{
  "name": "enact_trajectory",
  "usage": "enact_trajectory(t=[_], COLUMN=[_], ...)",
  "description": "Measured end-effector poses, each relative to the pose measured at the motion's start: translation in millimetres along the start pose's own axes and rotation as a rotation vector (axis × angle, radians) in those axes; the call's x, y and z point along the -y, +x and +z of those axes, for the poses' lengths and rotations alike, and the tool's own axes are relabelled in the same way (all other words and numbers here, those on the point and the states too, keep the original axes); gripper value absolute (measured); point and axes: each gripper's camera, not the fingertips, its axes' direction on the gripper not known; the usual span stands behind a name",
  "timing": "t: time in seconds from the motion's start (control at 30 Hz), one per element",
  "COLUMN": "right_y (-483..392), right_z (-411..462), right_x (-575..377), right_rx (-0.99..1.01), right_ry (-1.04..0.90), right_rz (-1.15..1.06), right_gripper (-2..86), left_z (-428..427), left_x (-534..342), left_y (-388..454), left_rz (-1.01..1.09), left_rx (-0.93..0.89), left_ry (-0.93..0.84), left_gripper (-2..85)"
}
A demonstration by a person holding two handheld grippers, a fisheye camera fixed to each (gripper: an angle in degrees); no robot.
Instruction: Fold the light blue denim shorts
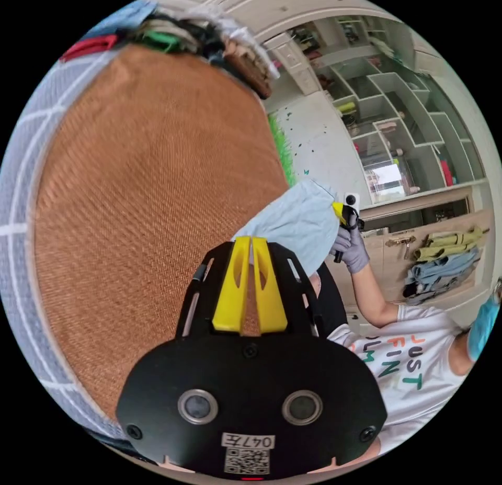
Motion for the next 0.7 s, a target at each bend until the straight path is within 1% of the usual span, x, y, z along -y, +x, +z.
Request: enact_trajectory(t=[0.07,0.1,0.13,0.17,0.2,0.27,0.3,0.37,0.4,0.47,0.5,0.57,0.6,0.67,0.7], right_y=[-37.9,-47.4,-65.3,-81.3,-88.7,-115.7,-122.1,-147.7,-154.3,-182.4,-189.7,-218.3,-225.3,-252.9,-259.6], right_z=[0.9,2.0,4.9,8.3,10.1,20.2,23.5,42.9,49.5,82.8,92.9,140.1,153.3,210.9,225.9], right_x=[1.2,1.6,2.2,2.5,2.5,2.2,1.9,0.5,-0.2,-6.1,-8.5,-21.4,-25.6,-47.5,-54.3], right_rx=[-0.038,-0.052,-0.079,-0.090,-0.086,-0.015,0.009,0.112,0.138,0.242,0.269,0.368,0.391,0.491,0.518], right_ry=[-0.017,-0.025,-0.038,-0.041,-0.039,-0.026,-0.023,-0.040,-0.052,-0.119,-0.141,-0.250,-0.280,-0.419,-0.455], right_rz=[-0.107,-0.134,-0.183,-0.223,-0.239,-0.300,-0.313,-0.361,-0.371,-0.414,-0.425,-0.450,-0.453,-0.448,-0.441], right_gripper=[0.9,0.9,0.9,0.9,0.9,0.9,0.9,0.8,0.8,0.8,0.8,0.8,0.8,0.8,0.8], left_z=[-101.1,-126.7,-177.0,-226.1,-250.2,-345.1,-367.6,-451.9,-471.5,-545.6,-563.2,-630.5,-645.7,-698.2,-709.0], left_x=[-34.9,-46.6,-74.4,-107.0,-125.0,-208.4,-231.0,-325.2,-349.4,-446.4,-470.5,-565.2,-587.6,-671.4,-690.6], left_y=[52.7,65.3,88.9,109.3,118.2,148.8,155.3,183.0,190.8,226.7,237.2,283.8,295.6,341.1,352.0], left_rz=[0.117,0.134,0.163,0.173,0.170,0.140,0.125,0.051,0.029,-0.074,-0.101,-0.219,-0.250,-0.367,-0.392], left_rx=[0.104,0.131,0.173,0.203,0.215,0.251,0.264,0.354,0.383,0.510,0.545,0.688,0.720,0.826,0.844], left_ry=[0.118,0.142,0.185,0.225,0.245,0.323,0.341,0.397,0.407,0.419,0.420,0.439,0.449,0.510,0.530], left_gripper=[-1.0,-1.0,-1.0,-1.0,-1.0,-1.0,-1.0,-1.0,-1.0,-1.0,-1.0,-1.0,-1.0,-1.0,-1.0])
